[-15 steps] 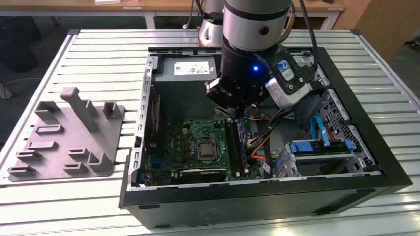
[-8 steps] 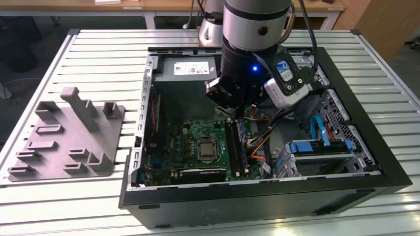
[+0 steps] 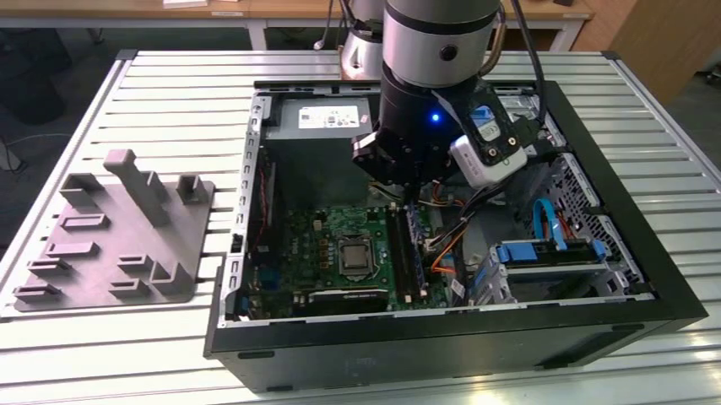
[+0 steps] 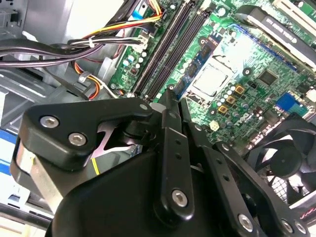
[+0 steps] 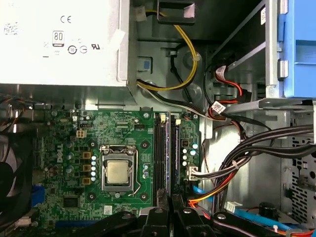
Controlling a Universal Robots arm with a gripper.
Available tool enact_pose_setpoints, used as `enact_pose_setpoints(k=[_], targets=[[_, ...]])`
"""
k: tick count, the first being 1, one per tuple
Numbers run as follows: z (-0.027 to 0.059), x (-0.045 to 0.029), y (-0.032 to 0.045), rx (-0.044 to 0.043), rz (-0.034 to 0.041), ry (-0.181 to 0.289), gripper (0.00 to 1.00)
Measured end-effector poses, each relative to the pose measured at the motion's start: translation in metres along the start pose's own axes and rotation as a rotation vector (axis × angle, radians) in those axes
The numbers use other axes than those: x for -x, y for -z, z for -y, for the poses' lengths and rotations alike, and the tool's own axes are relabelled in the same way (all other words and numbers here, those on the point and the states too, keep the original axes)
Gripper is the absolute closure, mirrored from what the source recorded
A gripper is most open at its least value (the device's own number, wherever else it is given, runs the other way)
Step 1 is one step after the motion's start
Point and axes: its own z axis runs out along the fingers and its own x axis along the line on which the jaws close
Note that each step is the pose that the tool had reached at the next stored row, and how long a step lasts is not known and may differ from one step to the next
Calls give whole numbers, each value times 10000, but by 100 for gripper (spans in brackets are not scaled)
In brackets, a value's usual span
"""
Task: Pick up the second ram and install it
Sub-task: 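Insert the second ram into the second slot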
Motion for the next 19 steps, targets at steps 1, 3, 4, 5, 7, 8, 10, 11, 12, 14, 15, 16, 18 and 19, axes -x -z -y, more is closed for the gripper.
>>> enact_pose_setpoints(k=[1,3,4,5,7,8,10,11,12,14,15,16,18,19], targets=[[0,0,0,-3,2,-53,86],[0,0,0,-8,5,-152,86],[0,0,0,-11,7,-203,86],[0,0,0,-14,9,-256,86],[0,0,0,-19,12,-362,86],[0,0,0,-22,14,-410,86],[0,0,0,-27,17,-508,86],[0,0,0,-29,19,-556,86],[0,0,0,-32,20,-607,86],[0,0,0,-39,23,-718,86],[0,0,0,-41,26,-770,86],[0,0,0,-44,27,-822,86],[0,0,0,-49,30,-925,86],[0,0,0,-52,32,-973,86]])
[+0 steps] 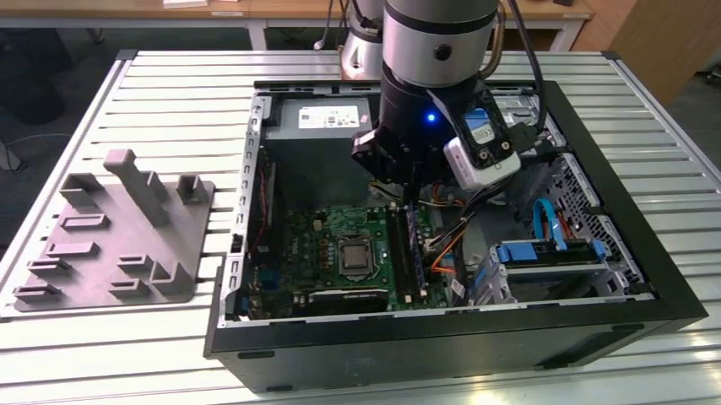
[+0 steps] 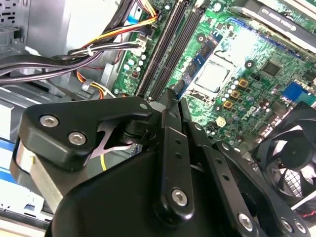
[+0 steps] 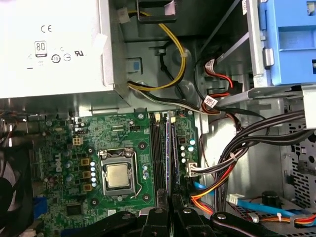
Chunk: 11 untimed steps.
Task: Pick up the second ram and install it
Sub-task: 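Insert the second ram into the second slot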
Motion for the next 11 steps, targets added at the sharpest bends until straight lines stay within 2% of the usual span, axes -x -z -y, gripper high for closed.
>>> enact_pose_setpoints(k=[11], targets=[[0,0,0,-32,19,-589,86]])
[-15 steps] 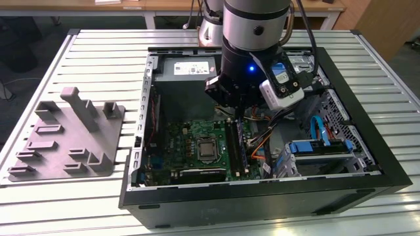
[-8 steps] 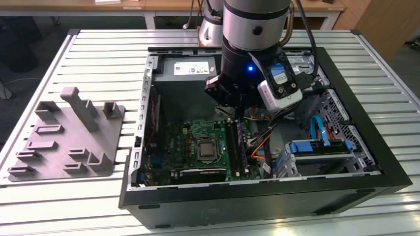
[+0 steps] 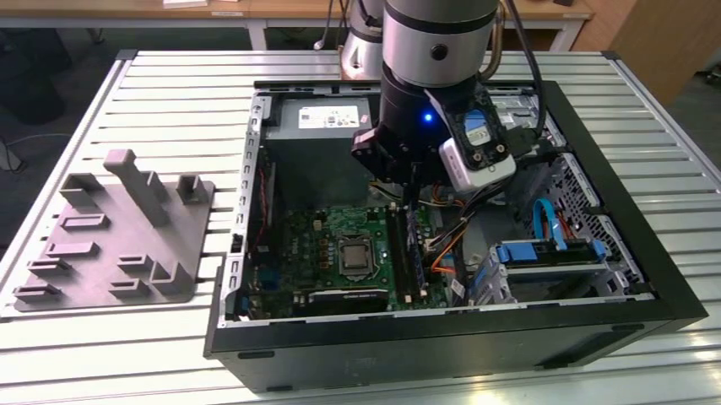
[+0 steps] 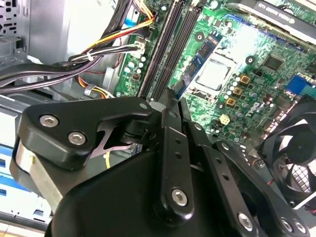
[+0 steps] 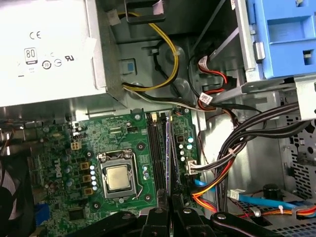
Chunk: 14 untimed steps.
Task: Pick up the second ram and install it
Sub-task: 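Insert the second ram into the second slot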
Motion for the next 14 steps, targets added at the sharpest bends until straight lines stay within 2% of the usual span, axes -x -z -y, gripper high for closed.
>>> enact_pose_setpoints(k=[14], targets=[[0,0,0,-40,24,-744,86]])
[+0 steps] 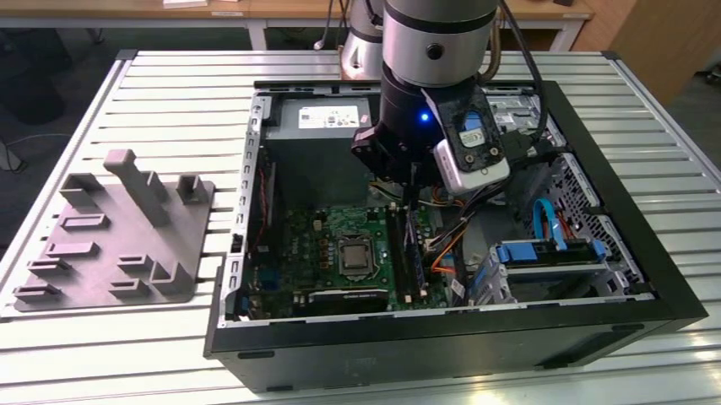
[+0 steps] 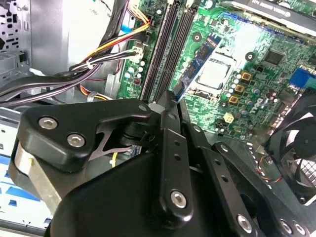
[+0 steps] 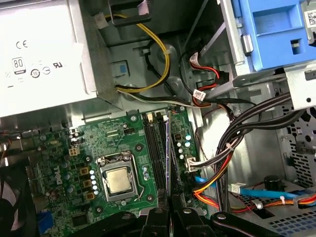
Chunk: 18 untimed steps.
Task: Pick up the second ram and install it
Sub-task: 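Insert the second ram into the second slot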
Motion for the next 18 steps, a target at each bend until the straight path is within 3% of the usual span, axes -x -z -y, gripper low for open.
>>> enact_pose_setpoints(k=[9,13,18], targets=[[0,0,0,-16,12,-418,86],[0,0,0,208,-54,-144,86],[0,0,-3,264,-96,745,86]])
